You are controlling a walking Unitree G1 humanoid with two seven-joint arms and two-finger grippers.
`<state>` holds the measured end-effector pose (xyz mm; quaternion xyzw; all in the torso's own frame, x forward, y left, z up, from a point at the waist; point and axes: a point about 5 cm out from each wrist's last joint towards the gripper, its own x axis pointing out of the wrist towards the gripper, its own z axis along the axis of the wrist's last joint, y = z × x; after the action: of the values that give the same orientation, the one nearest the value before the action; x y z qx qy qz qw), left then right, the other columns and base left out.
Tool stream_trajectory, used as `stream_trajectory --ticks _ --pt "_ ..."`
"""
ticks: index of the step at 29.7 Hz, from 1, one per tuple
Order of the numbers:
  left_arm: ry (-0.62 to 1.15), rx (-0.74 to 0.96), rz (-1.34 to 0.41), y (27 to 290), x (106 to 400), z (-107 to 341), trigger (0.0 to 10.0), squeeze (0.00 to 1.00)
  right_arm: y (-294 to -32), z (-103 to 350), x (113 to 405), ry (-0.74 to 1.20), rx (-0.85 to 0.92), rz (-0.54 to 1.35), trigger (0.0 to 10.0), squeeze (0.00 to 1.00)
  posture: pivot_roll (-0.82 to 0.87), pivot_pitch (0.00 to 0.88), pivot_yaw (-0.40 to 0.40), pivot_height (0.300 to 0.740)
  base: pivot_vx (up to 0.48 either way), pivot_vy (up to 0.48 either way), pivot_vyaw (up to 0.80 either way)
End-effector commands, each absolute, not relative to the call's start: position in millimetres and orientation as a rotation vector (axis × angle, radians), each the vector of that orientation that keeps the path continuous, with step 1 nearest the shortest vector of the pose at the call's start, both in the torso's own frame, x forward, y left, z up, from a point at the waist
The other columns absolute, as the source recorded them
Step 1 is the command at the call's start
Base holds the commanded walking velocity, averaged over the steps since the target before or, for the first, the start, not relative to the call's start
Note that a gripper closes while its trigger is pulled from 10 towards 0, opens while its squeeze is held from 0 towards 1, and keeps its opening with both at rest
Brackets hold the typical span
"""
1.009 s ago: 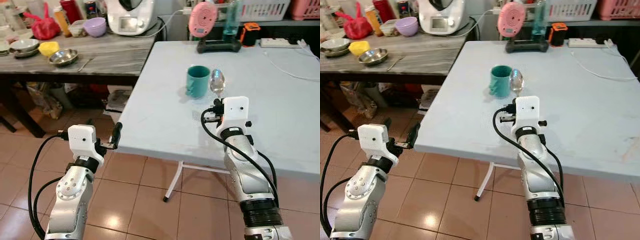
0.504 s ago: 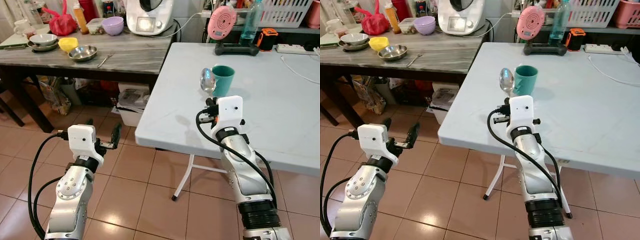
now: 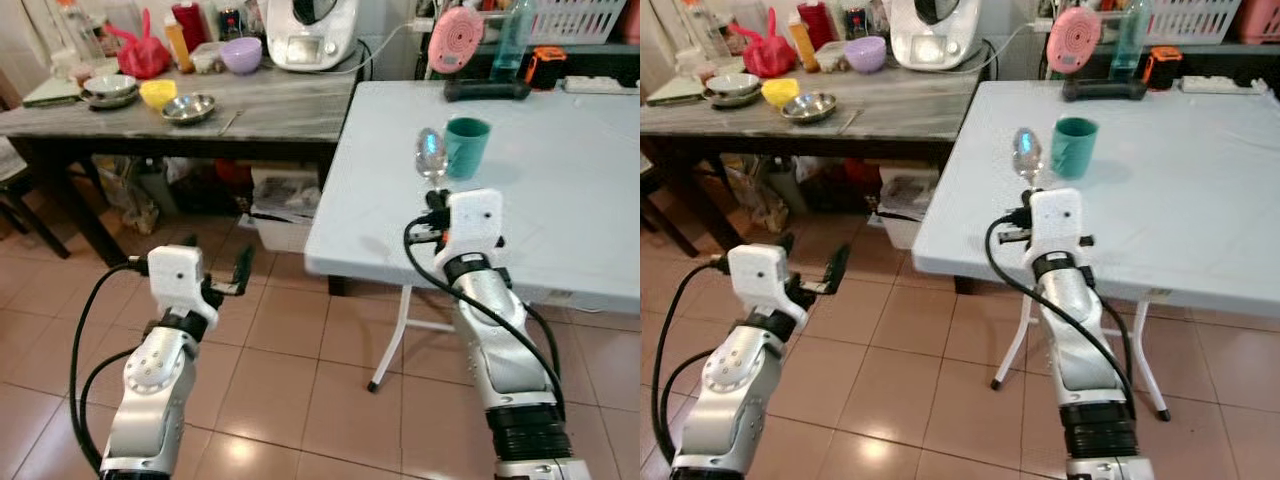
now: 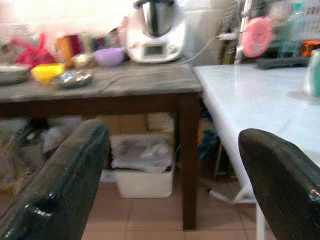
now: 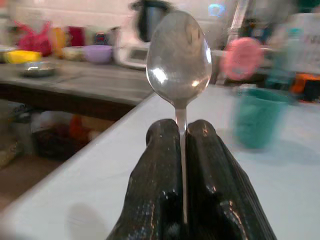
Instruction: Setting the table
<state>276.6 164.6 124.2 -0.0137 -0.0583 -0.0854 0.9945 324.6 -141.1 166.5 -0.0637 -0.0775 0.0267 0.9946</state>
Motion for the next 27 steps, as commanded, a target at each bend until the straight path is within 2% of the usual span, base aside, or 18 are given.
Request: stream_trajectory --ticks 1,10,21,27 --pt "-0.111 -0.006 -0.143 173.0 275.7 123.6 10.0 0.00 -130.3 172.9 325.0 -0.188 -0.122 0.087 10.0 0.00 -0.11 0.037 0.103 0.740 0.000 0.480 0.00" --pt "-0.138 -0.009 -0.145 169.2 275.1 126.2 10.0 0.00 -132.8 172.9 325.9 -0.185 -0.121 0.072 10.0 0.00 -0.10 0.039 0.102 0.740 0.000 0.045 0.00" --pt "-0.150 -0.018 -0.163 162.8 274.6 127.3 10.0 0.00 -132.5 172.2 326.9 -0.182 -0.119 0.072 10.0 0.00 -0.10 0.036 0.100 0.740 0.000 0.000 -0.69" --pt "-0.156 -0.008 -0.163 165.0 274.2 128.0 10.0 0.00 -131.5 172.3 326.5 -0.186 -0.124 0.072 10.0 0.00 -0.10 0.037 0.104 0.740 0.087 0.000 -0.08"
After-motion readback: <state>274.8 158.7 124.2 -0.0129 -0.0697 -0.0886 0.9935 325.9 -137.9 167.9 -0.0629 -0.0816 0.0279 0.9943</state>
